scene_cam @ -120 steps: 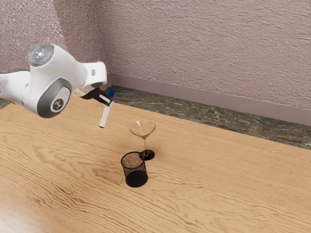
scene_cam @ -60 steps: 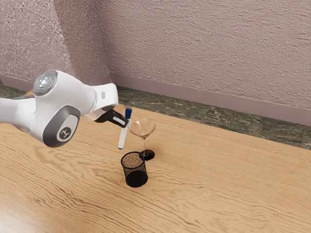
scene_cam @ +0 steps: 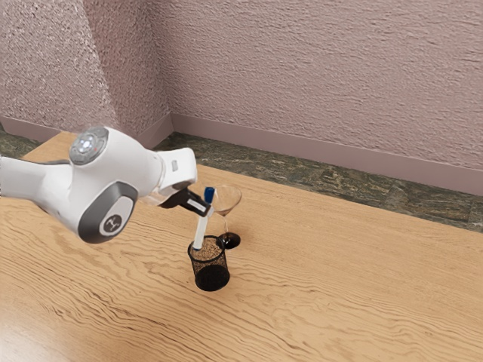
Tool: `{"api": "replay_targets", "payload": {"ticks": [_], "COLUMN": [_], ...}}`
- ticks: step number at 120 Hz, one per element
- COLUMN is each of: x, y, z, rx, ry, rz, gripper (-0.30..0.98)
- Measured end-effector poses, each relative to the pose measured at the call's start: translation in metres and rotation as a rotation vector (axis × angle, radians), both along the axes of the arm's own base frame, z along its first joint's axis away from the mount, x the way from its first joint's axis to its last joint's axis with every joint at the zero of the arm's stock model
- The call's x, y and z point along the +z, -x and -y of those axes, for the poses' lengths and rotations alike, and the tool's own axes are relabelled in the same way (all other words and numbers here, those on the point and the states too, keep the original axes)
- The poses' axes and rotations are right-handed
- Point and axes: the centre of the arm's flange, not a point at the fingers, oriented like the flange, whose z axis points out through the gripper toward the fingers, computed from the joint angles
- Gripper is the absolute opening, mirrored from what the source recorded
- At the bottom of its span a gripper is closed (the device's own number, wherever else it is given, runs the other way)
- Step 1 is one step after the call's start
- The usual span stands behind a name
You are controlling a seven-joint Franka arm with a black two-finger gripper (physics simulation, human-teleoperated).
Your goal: Put the marker into the pen holder.
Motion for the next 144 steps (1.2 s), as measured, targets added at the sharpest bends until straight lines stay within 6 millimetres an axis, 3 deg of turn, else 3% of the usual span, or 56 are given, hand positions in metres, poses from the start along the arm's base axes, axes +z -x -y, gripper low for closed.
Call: {"api": "replay_targets", "payload": {"ticks": [37,72,124,144], "x": [-0.006,-0.007,-0.025,-0.021], "y": [-0.014,-0.015,-0.018,-0.018], "z": [0.002,-0.005,-0.005,-0.004], "rx": [-0.029,-0.015,-0.008,-0.002], "ry": [-0.035,-0.040,-0.036,-0.033], "rz": [0.009,0.008,-0.027,-0.024], "gripper": [-0.10,-0.10,-0.10,0.25]}}
